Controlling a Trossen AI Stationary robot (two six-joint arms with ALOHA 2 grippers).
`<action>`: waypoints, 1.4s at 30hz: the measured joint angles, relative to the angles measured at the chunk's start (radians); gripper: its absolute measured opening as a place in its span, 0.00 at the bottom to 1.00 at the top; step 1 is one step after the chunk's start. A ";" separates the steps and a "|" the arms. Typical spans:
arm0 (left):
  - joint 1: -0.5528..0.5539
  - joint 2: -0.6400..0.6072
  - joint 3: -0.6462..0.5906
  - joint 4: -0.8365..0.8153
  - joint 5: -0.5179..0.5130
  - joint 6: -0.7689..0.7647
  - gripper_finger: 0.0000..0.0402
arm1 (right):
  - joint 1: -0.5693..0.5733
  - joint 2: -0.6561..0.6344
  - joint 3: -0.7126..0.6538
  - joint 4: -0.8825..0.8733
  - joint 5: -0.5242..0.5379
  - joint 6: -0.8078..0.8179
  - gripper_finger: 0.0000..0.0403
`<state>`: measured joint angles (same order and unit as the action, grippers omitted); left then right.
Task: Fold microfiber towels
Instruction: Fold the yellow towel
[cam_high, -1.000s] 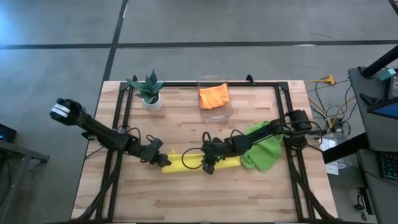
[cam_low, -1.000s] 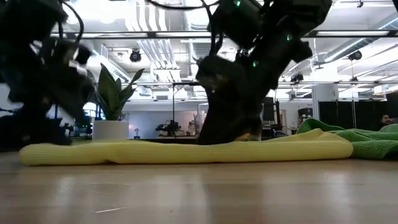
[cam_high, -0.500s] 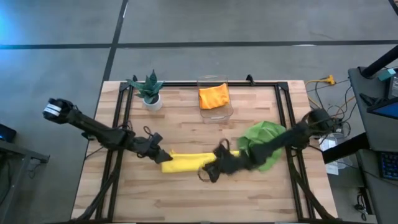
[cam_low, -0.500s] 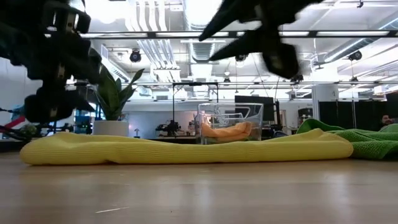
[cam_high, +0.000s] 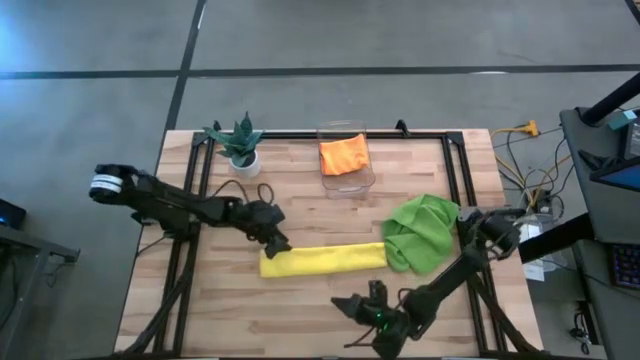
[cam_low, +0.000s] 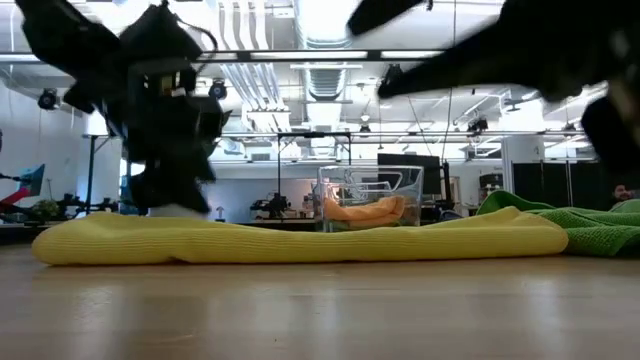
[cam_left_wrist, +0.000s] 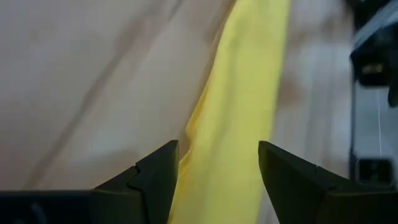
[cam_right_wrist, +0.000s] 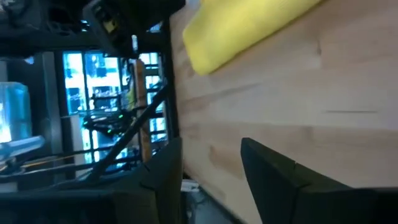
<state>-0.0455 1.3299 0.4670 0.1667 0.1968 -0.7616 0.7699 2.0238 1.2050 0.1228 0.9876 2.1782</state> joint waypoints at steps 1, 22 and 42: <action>0.003 0.030 0.004 -0.001 0.029 0.008 0.51 | -0.005 0.016 0.006 0.000 -0.003 0.002 0.40; 0.014 -0.127 0.049 -0.161 0.027 0.147 0.51 | -0.187 -0.337 -0.020 -0.085 -0.007 -0.894 0.38; -0.015 0.023 0.020 -0.238 0.256 -0.036 0.51 | -0.110 -0.221 -0.045 -0.653 -0.604 0.064 0.39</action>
<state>-0.0607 1.3528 0.4866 -0.0716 0.4527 -0.7972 0.6599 1.8024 1.1603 -0.5305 0.3840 2.2420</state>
